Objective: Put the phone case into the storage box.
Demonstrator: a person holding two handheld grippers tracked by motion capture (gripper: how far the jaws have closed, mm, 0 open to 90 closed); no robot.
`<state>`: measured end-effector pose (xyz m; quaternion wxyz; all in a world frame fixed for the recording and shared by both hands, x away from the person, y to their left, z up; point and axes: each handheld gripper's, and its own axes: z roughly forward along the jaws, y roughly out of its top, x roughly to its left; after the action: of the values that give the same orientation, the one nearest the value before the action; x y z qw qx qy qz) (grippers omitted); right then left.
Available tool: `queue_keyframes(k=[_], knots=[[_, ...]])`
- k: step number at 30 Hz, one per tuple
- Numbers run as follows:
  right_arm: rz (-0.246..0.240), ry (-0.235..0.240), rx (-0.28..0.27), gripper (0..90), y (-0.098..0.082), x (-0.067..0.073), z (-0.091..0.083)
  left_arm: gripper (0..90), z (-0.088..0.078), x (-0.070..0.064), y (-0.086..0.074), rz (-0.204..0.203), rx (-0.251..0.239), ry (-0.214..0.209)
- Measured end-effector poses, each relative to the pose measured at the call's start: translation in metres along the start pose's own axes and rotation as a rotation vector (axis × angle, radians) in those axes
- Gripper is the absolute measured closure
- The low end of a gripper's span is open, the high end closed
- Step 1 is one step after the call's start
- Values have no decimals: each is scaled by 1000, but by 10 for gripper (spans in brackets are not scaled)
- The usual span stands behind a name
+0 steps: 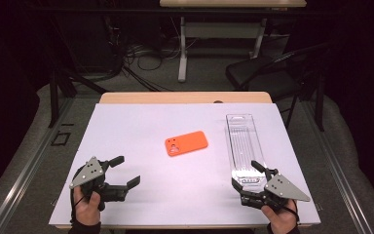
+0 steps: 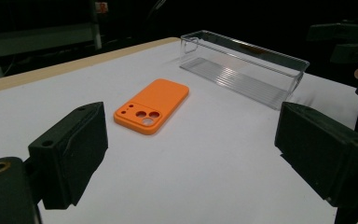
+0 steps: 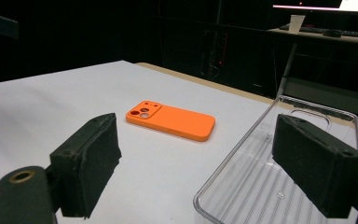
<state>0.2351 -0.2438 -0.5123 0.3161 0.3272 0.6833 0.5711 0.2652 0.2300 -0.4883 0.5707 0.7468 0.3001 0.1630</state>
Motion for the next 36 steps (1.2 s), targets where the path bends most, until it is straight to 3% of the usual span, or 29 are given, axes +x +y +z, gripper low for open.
queue_keyframes(k=[10,12,21,24,31,36], knots=[[7,14,15,143,-2,-3,3,95,7,0,1,-29,40,-1],[17,15,18,143,-3,-3,4,95,10,-1,3,-45,54,15],[24,7,20,143,-3,-4,2,94,26,4,16,-85,109,12],[18,2,23,143,-3,-4,2,86,38,9,25,-104,136,-13],[19,4,27,143,-4,-3,4,88,60,15,44,-90,194,-22],[21,0,29,143,-4,-4,4,153,80,20,57,-93,212,-34]])
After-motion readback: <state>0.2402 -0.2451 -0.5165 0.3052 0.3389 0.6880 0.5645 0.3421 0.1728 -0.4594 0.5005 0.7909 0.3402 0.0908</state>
